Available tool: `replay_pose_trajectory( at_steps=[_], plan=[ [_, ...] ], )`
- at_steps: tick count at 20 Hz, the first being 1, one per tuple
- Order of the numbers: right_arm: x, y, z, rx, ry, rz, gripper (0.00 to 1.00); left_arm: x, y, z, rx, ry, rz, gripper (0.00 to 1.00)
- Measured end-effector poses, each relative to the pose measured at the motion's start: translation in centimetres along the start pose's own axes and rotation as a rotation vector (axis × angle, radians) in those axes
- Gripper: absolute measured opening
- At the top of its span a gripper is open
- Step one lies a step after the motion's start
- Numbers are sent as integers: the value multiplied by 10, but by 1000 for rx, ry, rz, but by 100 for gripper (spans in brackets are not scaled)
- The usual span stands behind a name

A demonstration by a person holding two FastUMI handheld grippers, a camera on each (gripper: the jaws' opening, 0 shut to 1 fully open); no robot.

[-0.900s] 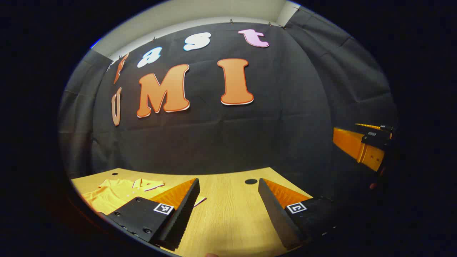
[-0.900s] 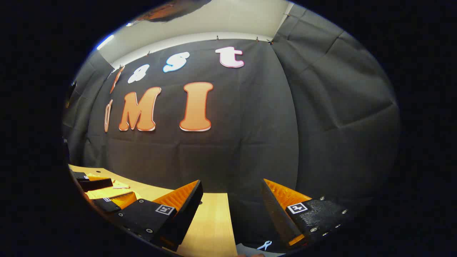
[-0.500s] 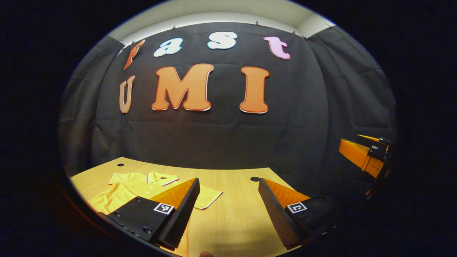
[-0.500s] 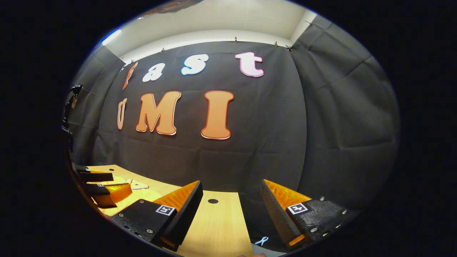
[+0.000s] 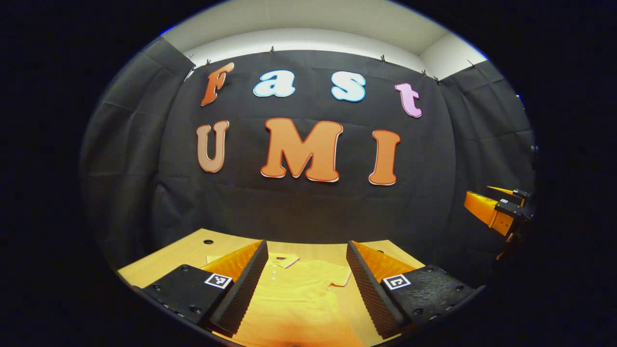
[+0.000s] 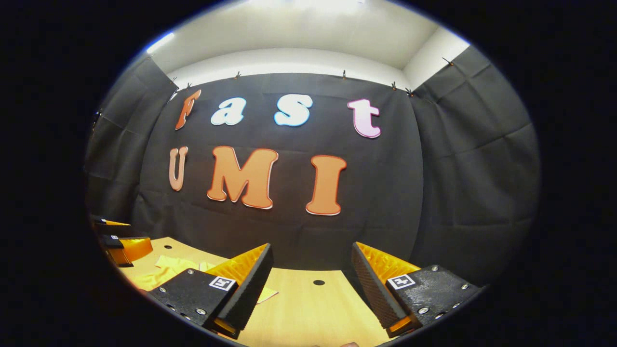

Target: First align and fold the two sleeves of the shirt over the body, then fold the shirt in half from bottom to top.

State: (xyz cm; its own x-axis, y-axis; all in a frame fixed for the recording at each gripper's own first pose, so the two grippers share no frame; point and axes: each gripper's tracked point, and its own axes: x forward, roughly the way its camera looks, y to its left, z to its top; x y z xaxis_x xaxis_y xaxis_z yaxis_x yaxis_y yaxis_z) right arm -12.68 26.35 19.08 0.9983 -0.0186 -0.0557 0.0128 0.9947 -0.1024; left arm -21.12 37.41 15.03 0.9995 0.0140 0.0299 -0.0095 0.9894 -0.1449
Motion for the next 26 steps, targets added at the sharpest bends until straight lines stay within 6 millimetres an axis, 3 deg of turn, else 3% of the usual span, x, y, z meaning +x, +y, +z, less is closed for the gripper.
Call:
replay_pose_trajectory(
  at_steps=[4,7,10,11,12,14,21,26],
  plan=[
    [-22,59,25,101,8,8,100,-31,78,33,14,3,8,98],
    [-26,84,35,61,-4,27,98,-45,127,53,37,-11,44,98],
    [-23,105,24,14,18,43,96,-45,152,66,37,-58,57,98],
    [-19,110,20,4,25,51,98,-38,160,62,37,-63,66,98],
    [-15,116,16,-4,27,61,94,-33,165,57,37,-57,68,98],
    [0,122,8,-10,36,80,100,-21,172,54,34,-58,72,98],
    [78,113,-77,-15,260,96,97,8,177,70,55,-102,138,98],
    [119,118,-155,29,468,127,97,17,166,77,64,-106,180,98]
  ],
)
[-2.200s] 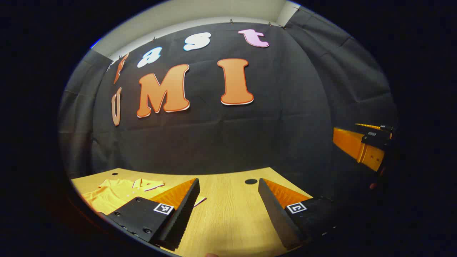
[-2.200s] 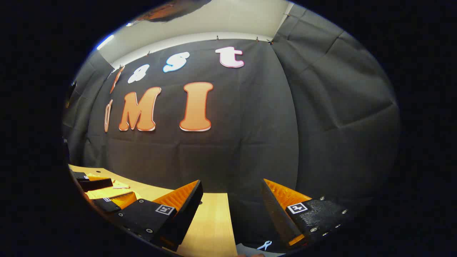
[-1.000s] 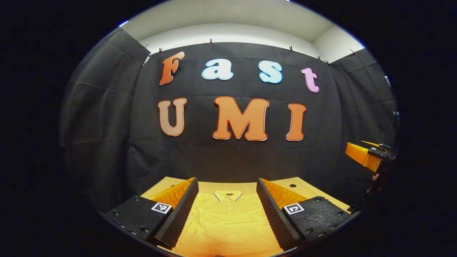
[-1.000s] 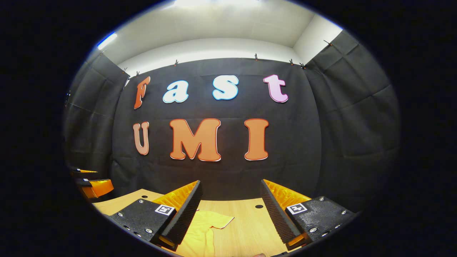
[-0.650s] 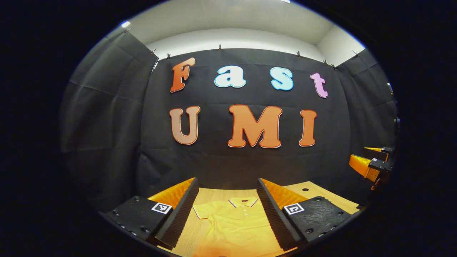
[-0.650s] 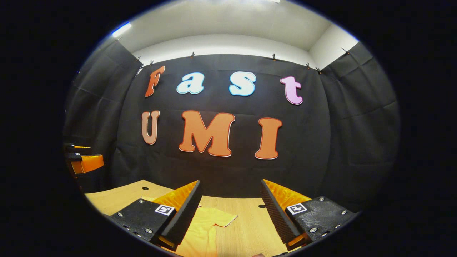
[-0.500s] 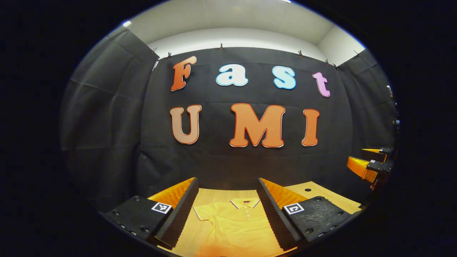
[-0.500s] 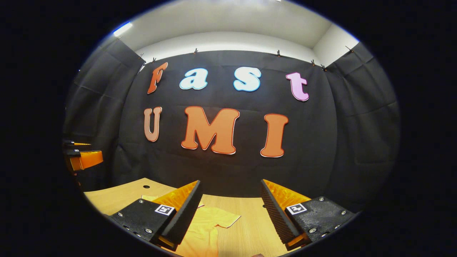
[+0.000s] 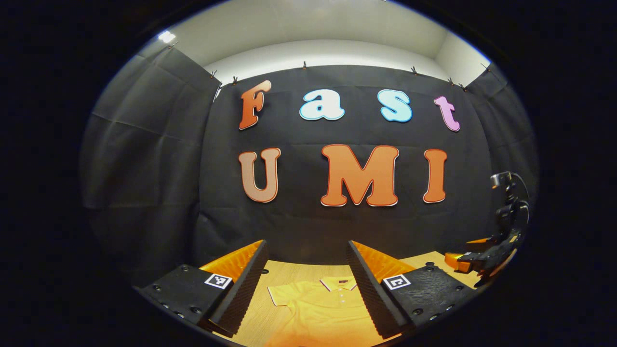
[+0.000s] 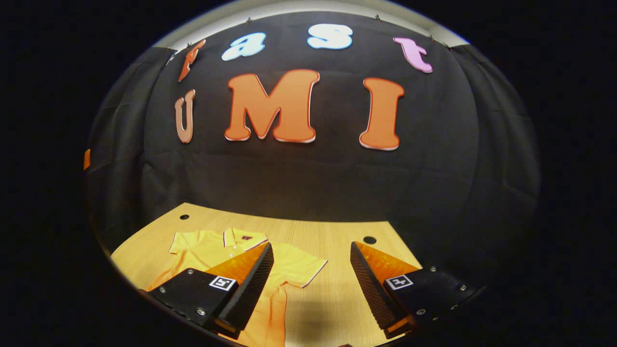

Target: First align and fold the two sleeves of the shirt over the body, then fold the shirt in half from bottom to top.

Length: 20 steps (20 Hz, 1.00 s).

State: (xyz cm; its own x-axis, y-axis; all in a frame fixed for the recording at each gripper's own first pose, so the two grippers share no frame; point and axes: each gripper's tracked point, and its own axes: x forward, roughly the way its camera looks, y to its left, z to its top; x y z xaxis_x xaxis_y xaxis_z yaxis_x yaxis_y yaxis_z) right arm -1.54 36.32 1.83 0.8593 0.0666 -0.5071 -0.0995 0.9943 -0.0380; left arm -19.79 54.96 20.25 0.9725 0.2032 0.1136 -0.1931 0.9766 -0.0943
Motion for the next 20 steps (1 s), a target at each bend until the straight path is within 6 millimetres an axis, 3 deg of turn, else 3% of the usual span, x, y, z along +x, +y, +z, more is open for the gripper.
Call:
replay_pose_trajectory(
  at_steps=[6,15,20],
  plan=[
    [69,-7,-45,61,185,0,94,-6,-13,7,76,-20,28,97],
    [133,-6,-107,136,504,0,88,-2,-15,2,102,-3,38,100],
    [160,12,-140,160,673,44,84,7,-12,-11,106,45,43,99]
  ],
)
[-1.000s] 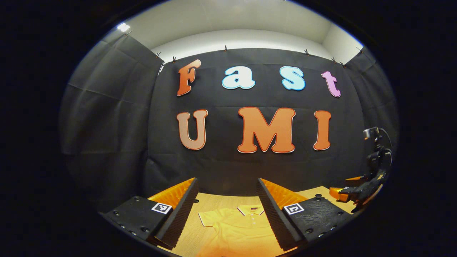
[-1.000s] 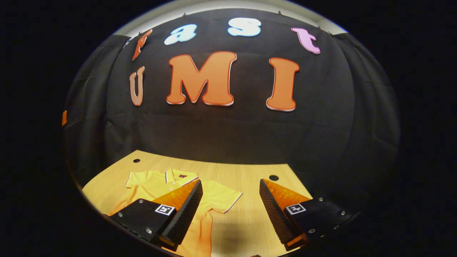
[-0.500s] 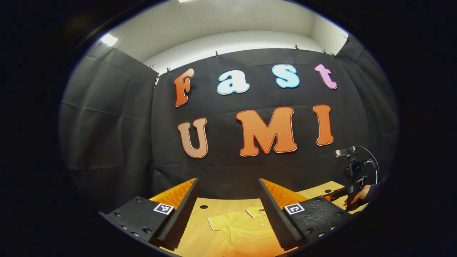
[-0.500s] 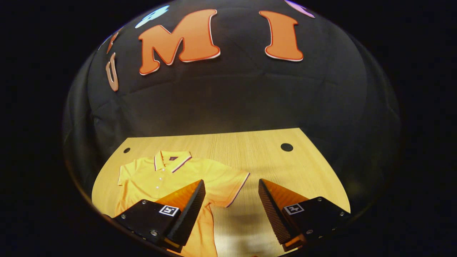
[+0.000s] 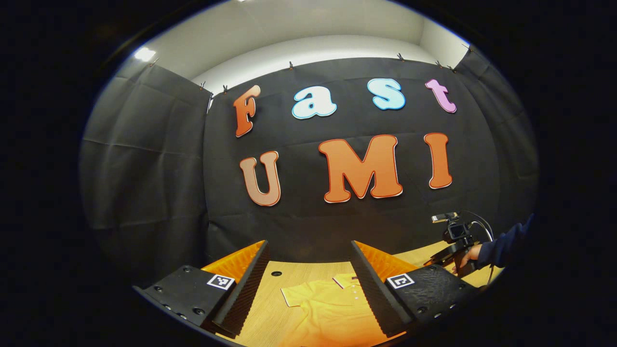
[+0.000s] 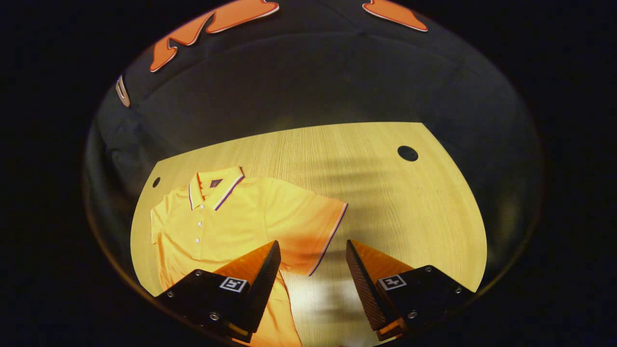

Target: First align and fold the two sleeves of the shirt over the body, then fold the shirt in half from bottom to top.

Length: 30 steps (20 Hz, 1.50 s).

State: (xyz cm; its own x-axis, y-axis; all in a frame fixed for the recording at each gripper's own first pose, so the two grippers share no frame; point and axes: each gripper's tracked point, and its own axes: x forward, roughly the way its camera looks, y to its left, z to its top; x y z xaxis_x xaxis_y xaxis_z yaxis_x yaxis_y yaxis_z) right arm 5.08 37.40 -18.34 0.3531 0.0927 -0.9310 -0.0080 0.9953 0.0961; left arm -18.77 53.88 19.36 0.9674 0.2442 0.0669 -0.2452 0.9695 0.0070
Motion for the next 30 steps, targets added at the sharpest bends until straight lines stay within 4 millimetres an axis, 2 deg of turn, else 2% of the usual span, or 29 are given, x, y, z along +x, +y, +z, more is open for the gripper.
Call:
replay_pose_trajectory(
  at_steps=[2,4,10,11,12,13,16,18,19,21,22,23,24,25,26,28,29,30],
  plan=[
    [15,1,-15,38,84,10,80,5,6,-15,-26,48,14,99],
    [33,-3,-20,48,129,-12,77,7,10,-27,-34,89,26,99],
    [65,-9,-32,107,258,-20,71,12,16,-44,-15,145,40,99],
    [68,-12,-33,112,267,-36,71,12,17,-45,-12,158,40,100],
    [71,-14,-32,115,276,-48,63,12,18,-45,-8,165,42,99],
    [72,-11,-26,116,265,-36,69,14,18,-48,-5,172,47,99],
    [76,-11,-24,60,302,-58,60,17,19,-53,-8,194,52,99],
    [77,-10,-25,1,332,-90,60,19,19,-58,-11,206,48,99],
    [80,-13,-29,-38,346,-126,56,20,19,-59,-10,210,45,99],
    [78,-7,-25,-31,353,-140,51,29,15,-61,-7,221,37,99],
    [78,-6,-25,-21,351,-140,40,29,14,-65,-5,226,33,99],
    [77,-4,-27,-12,358,-139,37,29,14,-67,-4,233,29,99],
    [78,-4,-25,-18,353,-132,28,26,14,-71,-2,241,21,99],
    [77,-2,-30,12,377,-108,28,24,16,-72,1,247,14,99],
    [75,0,-28,53,373,-85,14,23,20,-71,5,248,11,99],
    [71,4,-26,161,384,-47,11,25,33,-69,15,241,9,99],
    [70,3,-18,199,343,-50,4,28,41,-70,16,242,13,99],
    [68,8,-14,206,327,-28,5,32,47,-72,11,246,14,99]
  ],
)
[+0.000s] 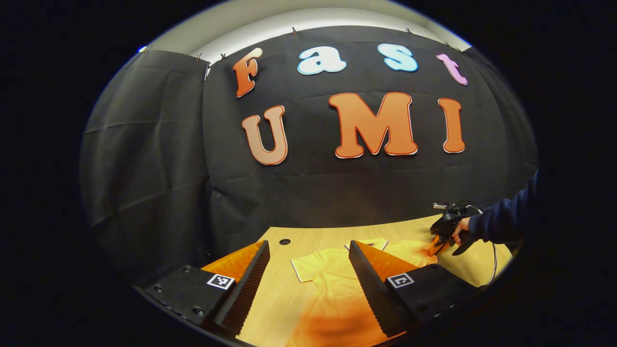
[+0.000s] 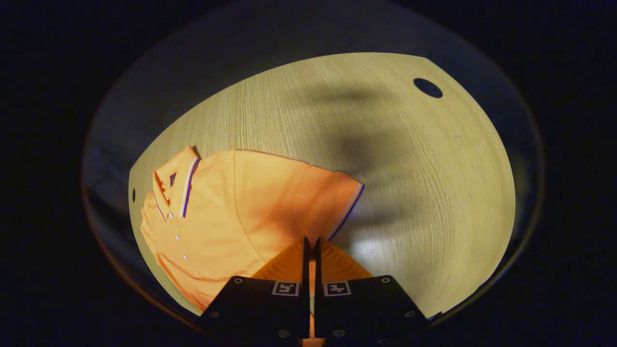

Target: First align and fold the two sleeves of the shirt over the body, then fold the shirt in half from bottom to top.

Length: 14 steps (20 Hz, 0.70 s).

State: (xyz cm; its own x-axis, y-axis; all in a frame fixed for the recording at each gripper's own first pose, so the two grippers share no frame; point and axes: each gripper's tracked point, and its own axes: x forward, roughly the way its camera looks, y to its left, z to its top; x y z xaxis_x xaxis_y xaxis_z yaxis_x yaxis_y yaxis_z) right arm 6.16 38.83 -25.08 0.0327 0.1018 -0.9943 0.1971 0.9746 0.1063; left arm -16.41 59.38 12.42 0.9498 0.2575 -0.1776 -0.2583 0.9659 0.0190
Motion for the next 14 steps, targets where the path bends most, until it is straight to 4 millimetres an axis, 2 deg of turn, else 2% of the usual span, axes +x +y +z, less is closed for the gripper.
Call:
replay_pose_trajectory(
  at_steps=[3,8,12,14],
  plan=[
    [-20,20,15,27,-84,38,4,8,12,-3,-16,11,-20,99],
    [-43,65,8,-24,-98,103,4,18,25,-6,-31,17,-57,99],
    [-51,100,8,-39,-128,137,4,19,38,-14,-35,25,-62,99],
    [-57,120,0,-4,-102,184,4,22,44,-23,-48,38,-64,99]
  ],
)
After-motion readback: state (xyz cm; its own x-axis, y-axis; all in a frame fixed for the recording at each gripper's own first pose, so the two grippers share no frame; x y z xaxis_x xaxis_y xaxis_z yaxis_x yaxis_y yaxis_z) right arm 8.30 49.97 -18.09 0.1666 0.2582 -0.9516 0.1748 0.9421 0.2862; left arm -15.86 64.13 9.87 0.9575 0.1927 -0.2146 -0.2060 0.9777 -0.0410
